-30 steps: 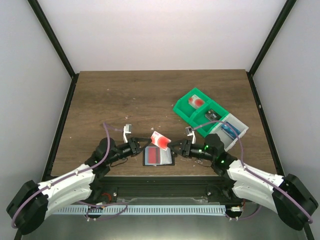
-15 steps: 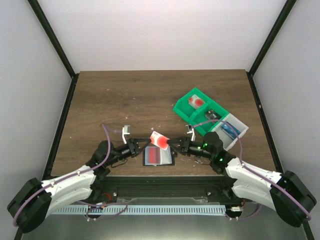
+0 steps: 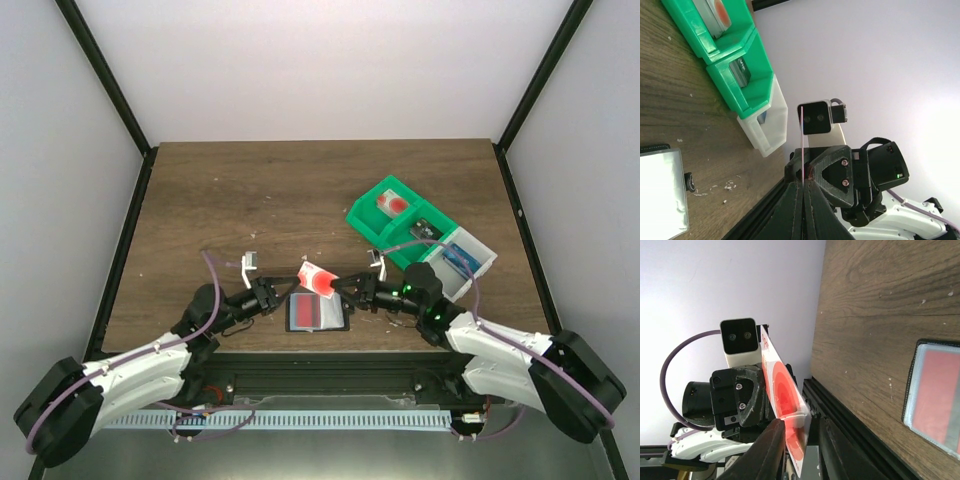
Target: Take the credit cards out of the card holder
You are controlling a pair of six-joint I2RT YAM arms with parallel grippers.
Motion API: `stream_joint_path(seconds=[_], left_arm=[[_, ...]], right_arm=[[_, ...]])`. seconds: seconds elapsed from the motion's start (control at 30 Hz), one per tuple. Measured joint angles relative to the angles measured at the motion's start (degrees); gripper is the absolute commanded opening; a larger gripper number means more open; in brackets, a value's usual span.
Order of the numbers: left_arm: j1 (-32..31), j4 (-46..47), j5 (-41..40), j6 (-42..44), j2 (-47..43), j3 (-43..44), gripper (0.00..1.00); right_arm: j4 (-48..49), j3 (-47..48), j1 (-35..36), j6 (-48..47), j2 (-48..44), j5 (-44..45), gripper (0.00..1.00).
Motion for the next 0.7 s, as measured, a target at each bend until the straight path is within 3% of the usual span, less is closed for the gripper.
stream_joint_path(seconds=[0.13,0.17,0.27,0.4,0.47,0.57,0.6,0.63,0.7], left_arm=[[0.0,-0.07,-0.61,-0.02,-0.55,0.0,0.0],[0.0,-0.48,-1.53,-0.02,-0.9,-0.02,0.0],[0.02,-1.18,-2.03,-0.07,-0.96,-0.02,0.21],[0.0,-3.08,-2.25,1.97,-1.77,0.04,0.59],[0.0,-4.37,-1.64,3.63,-2.38,0.31,0.69],[0.0,-8.63,-0.87,6.54,-3.19,1.92,0.75],[0.0,-10.16,-0.76,7.82,-3.28,2.62,0.81],[0.0,-11.96,-0.59,9.05,-3.32,3.45,0.93],[0.0,-15.21,-0.2,11.69,-3.3,4.9,1.0]], right_arm=[[1.81,0.0,0.94,1.36,0.59,-0.02,0.01],[2.97,0.09,1.42,1.9,0.59,0.28,0.01],[3.82,0.15,1.46,2.32,0.59,0.46,0.0],[2.82,0.72,1.64,2.16,0.48,1.53,0.01],[-0.02,2.21,1.64,0.96,0.26,2.84,0.01],[-3.96,5.14,1.38,-1.49,0.09,4.48,0.0],[-5.7,6.32,0.83,-2.64,0.09,4.79,0.01],[-7.13,7.26,0.42,-3.72,0.11,4.94,0.0],[-11.1,9.57,-1.57,-6.27,0.33,4.98,0.0]])
